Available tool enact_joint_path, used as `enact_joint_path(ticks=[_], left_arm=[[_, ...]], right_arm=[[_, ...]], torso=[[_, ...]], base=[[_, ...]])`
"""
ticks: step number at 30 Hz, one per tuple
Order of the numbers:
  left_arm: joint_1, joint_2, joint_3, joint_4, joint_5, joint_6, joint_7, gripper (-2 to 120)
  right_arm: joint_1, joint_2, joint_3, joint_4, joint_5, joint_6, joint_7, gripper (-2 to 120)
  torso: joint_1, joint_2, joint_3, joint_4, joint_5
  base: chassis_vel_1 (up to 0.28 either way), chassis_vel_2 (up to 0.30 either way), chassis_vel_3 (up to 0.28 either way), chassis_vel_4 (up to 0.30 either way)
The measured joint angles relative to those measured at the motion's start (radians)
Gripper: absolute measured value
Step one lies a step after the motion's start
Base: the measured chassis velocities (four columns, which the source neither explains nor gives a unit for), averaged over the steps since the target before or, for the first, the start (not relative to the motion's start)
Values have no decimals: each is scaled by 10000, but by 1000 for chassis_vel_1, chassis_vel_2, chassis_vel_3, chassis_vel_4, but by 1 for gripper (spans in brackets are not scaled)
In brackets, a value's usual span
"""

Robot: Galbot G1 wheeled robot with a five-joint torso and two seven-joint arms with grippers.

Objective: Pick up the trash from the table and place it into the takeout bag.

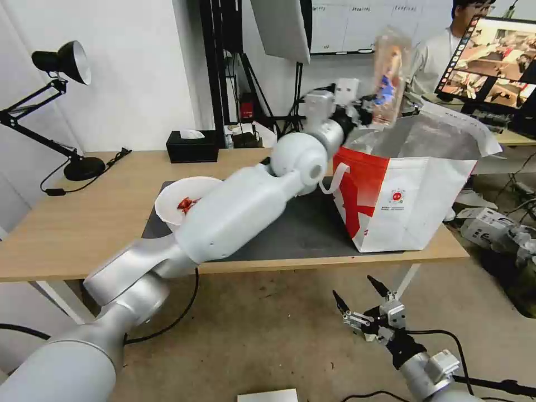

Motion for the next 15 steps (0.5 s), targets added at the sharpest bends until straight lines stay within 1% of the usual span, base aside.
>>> enact_joint_path(ticks=[1,3,7,15], left_arm=[[0,0,0,0,0,0,0,0],[-11,0,213,200,492,0,194,0],[19,75,382,277,900,-10,350,0],[100,152,394,199,986,-17,418,0]], right_arm=[[0,0,0,0,0,0,0,100],[33,-39,53,-66,0,70,24,100],[49,-53,109,-56,-31,110,195,100],[28,-29,115,-19,-72,117,459,100]], torso=[[0,0,0,0,0],[0,0,0,1,-1],[0,0,0,3,-2],[0,0,0,1,-2]], base=[[0,0,0,0],[0,0,0,0],[0,0,0,0],[0,0,0,0]])
